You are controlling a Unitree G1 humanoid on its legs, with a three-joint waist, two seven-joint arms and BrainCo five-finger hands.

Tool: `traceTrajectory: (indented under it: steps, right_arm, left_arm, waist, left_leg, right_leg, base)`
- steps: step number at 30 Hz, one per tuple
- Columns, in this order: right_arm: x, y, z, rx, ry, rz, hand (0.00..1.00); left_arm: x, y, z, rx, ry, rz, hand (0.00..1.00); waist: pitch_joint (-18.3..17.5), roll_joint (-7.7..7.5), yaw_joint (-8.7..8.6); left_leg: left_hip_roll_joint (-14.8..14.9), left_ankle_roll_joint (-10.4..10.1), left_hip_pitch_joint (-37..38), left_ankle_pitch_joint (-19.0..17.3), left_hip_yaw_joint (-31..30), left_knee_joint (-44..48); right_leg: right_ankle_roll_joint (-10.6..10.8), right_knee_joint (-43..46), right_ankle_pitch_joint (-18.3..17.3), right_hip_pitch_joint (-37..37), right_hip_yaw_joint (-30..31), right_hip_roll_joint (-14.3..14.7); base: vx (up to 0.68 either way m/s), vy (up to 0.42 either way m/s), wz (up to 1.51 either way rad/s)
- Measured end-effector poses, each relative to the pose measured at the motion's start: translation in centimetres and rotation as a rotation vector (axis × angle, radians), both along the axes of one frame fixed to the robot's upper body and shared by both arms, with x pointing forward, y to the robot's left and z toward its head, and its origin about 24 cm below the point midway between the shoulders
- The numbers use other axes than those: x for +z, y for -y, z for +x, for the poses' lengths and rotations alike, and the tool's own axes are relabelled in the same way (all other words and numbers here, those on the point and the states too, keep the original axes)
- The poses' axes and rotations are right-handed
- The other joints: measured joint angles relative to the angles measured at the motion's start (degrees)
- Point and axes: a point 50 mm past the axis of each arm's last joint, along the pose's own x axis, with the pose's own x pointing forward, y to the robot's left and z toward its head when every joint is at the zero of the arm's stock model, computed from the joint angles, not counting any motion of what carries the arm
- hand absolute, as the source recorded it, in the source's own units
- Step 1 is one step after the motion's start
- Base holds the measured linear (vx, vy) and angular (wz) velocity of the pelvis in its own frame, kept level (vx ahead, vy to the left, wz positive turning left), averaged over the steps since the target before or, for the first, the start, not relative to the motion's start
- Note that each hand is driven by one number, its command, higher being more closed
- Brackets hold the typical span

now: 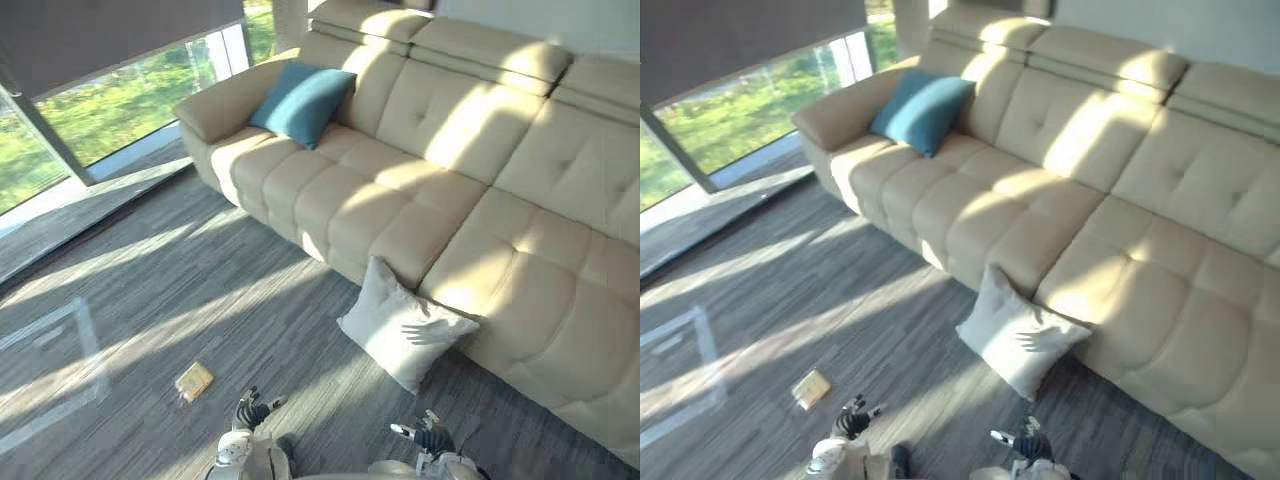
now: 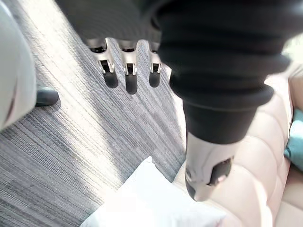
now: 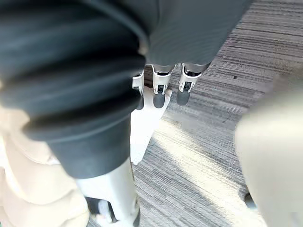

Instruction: Pick up cushions and gather them together orderly.

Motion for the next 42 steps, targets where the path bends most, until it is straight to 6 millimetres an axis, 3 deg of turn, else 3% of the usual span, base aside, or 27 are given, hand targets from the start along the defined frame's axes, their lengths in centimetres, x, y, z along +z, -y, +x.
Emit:
traceTrajectory:
  steps: [2,5,7,8,9,10,12,14,15,17,19,21,24,26,27,28,30,33,37,42]
  right_arm:
    - [-0.1,0.4,0.3,0.024,-0.011,-0.013,0.00]
    - [0.0,1.1,1.0,0.034,-0.009,-0.033,0.00]
    - [0.0,1.3,1.3,0.037,-0.007,-0.040,0.00]
    - [0.1,1.3,1.4,0.037,-0.005,-0.041,0.00]
    - [0.0,1.3,1.3,0.036,-0.009,-0.039,0.00]
    - [0.2,2.0,1.7,0.039,0.005,-0.059,0.00]
    - [0.5,3.0,2.0,0.030,0.013,-0.085,0.00]
    - [0.5,3.4,2.0,0.007,0.014,-0.087,0.00]
    - [0.4,3.3,1.7,-0.010,0.002,-0.081,0.00]
    - [0.1,2.9,1.4,-0.011,-0.014,-0.069,0.00]
    - [0.0,2.8,1.0,-0.018,-0.025,-0.065,0.00]
    - [-0.1,2.8,0.8,-0.025,-0.030,-0.063,0.00]
    - [-0.1,2.8,0.8,-0.029,-0.033,-0.065,0.00]
    - [-0.2,2.9,0.4,-0.037,-0.040,-0.066,0.00]
    - [-0.2,2.9,0.4,-0.037,-0.041,-0.067,0.00]
    - [-0.3,2.7,0.4,-0.038,-0.045,-0.061,0.00]
    - [-0.5,1.8,-0.1,-0.042,-0.050,-0.037,0.00]
    - [-0.7,0.7,-0.5,-0.048,-0.062,-0.008,0.00]
    - [-0.8,0.6,-0.6,-0.045,-0.063,-0.006,0.00]
    - [-0.8,0.9,-0.6,-0.043,-0.066,-0.015,0.00]
  left_arm:
    - [-0.3,-0.2,-0.4,-0.019,-0.028,0.009,0.00]
    - [-0.5,-0.8,-0.6,-0.032,-0.053,0.023,0.00]
    - [-0.6,-0.8,-0.6,-0.042,-0.060,0.025,0.00]
    - [-0.6,-0.8,-0.7,-0.049,-0.064,0.029,0.00]
    - [-0.6,-1.0,-0.7,-0.048,-0.065,0.034,0.00]
    - [-0.7,-0.7,-0.8,-0.047,-0.075,0.023,0.00]
    - [-1.0,0.6,-1.1,-0.053,-0.087,-0.010,0.00]
    - [-1.0,1.1,-1.2,-0.061,-0.091,-0.020,0.00]
    - [-0.9,1.0,-0.8,-0.084,-0.077,-0.012,0.00]
    - [-0.6,1.1,-0.3,-0.086,-0.051,-0.018,0.00]
    - [-0.4,1.1,-0.3,-0.083,-0.033,-0.019,0.00]
    - [-0.3,1.1,0.0,-0.084,-0.021,-0.018,0.00]
    - [-0.1,1.0,0.3,-0.085,-0.007,-0.016,0.00]
    - [-0.1,1.1,0.3,-0.085,-0.006,-0.017,0.00]
    - [-0.1,1.2,0.3,-0.084,-0.007,-0.019,0.00]
    - [-0.1,1.2,0.3,-0.082,-0.007,-0.020,0.00]
    - [-0.2,0.5,-0.1,-0.079,-0.021,-0.005,0.00]
    - [-0.3,0.0,-0.1,-0.083,-0.025,0.010,0.00]
    - [-0.4,0.0,-0.4,-0.084,-0.037,0.009,0.00]
    - [-0.5,0.4,-0.5,-0.095,-0.043,0.002,0.00]
  waist:
    - [0.1,0.65,-0.60]
    - [0.3,1.70,-0.99]
    - [0.5,2.06,-0.97]
    - [0.5,1.97,-0.98]
    - [0.4,1.19,-0.98]
    - [1.0,3.00,-1.38]
    - [1.0,5.71,-2.39]
    - [0.9,6.24,-2.89]
    - [1.1,5.33,-2.96]
    - [1.2,5.33,-2.69]
    - [1.2,5.28,-2.32]
    - [1.3,5.04,-2.09]
    - [1.3,4.83,-1.11]
    - [1.2,4.91,-0.69]
    - [1.1,5.39,-0.59]
    - [1.0,5.54,-0.30]
    - [-0.2,3.06,-0.27]
    - [-0.9,1.03,-0.02]
    - [-1.1,0.99,-0.03]
    - [-1.1,1.89,-0.04]
  left_leg:
    - [0.5,0.1,4.5,-0.1,2.9,-2.7]
    - [2.8,-0.2,5.7,-0.3,5.8,-5.2]
    - [3.5,-0.6,6.0,-0.5,8.2,-5.3]
    - [3.1,-1.0,6.9,-0.7,9.6,-5.2]
    - [1.9,-2.3,8.2,-1.4,9.9,-5.2]
    - [2.6,-4.5,10.1,-2.8,9.8,-5.4]
    - [4.0,-5.0,10.6,-3.1,9.5,-4.8]
    - [5.2,-5.9,9.5,-3.7,9.1,-1.3]
    - [7.6,-6.4,5.9,-4.1,6.9,8.8]
    - [12.7,-7.8,-0.5,-3.8,3.7,26.7]
    - [14.5,-8.8,-4.4,-5.1,2.2,37.5]
    - [12.7,-7.5,-6.3,-7.0,1.7,36.9]
    - [6.7,-5.5,-7.7,-7.9,-4.2,20.2]
    - [2.2,-5.1,-7.0,-3.6,-13.6,4.9]
    - [2.2,-5.5,-7.2,0.7,-15.1,2.4]
    - [2.5,-3.6,-6.5,4.0,-14.9,2.2]
    - [1.3,-3.3,-3.3,4.0,-12.1,-1.6]
    - [-0.5,-3.1,-0.9,4.1,-9.2,-4.6]
    - [-1.8,-3.0,1.8,4.0,-7.8,-6.0]
    - [-0.5,-3.0,3.0,4.0,-7.9,-7.2]
  right_leg:
    - [-2.7,3.9,-2.1,-1.7,-14.0,-5.4]
    - [-3.9,-0.8,-1.8,-6.9,-24.8,-6.5]
    - [-5.6,-5.0,1.8,-10.2,-27.4,-6.6]
    - [-6.7,-9.6,6.7,-11.1,-27.8,-6.4]
    - [-8.4,-13.5,14.8,-11.2,-26.8,-6.7]
    - [-9.5,-12.3,14.2,-10.9,-26.2,-5.7]
    - [-9.1,-13.0,11.5,-10.4,-26.1,-4.0]
    - [-8.7,-12.5,9.9,-10.1,-26.2,-3.8]
    - [-8.9,-13.7,9.0,-8.1,-26.9,-3.7]
    - [-8.9,-17.4,9.0,-3.7,-27.4,-1.6]
    - [-9.2,-20.7,8.8,0.2,-26.2,0.6]
    - [-9.2,-22.6,8.8,2.2,-24.0,1.4]
    - [-8.6,-22.9,9.3,2.9,-19.6,0.6]
    - [-7.8,-23.0,9.3,3.0,-16.7,0.1]
    - [-7.2,-23.0,9.1,3.2,-15.7,0.7]
    - [-6.5,-23.6,9.0,4.1,-14.0,1.1]
    - [-5.4,-25.2,9.4,5.3,-11.8,-0.1]
    - [-4.3,-27.0,9.9,6.2,-9.8,-1.5]
    - [-3.5,-28.6,10.2,8.1,-8.4,-2.5]
    - [-3.5,-28.7,10.3,8.8,-8.3,-1.2]
  base:
    - [0.20,0.213,-0.81]
    - [0.14,0.029,-0.58]
    - [0.16,-0.032,-0.56]
    - [0.22,-0.095,-0.66]
    - [0.20,-0.124,-0.76]
    - [0.18,-0.139,-0.68]
    - [0.15,-0.134,-0.34]
    - [0.14,-0.177,0.09]
    - [0.13,-0.268,0.23]
    - [0.09,-0.214,0.11]
    - [0.12,-0.131,-0.30]
    - [0.15,-0.045,-0.56]
    - [0.20,0.052,-0.86]
    - [0.24,0.162,-0.80]
    - [0.23,0.179,-0.74]
    - [0.27,0.161,-0.64]
    - [0.29,0.148,-0.55]
    - [0.26,0.139,-0.43]
    - [0.13,0.063,-0.17]
    - [0.05,-0.050,-0.06]
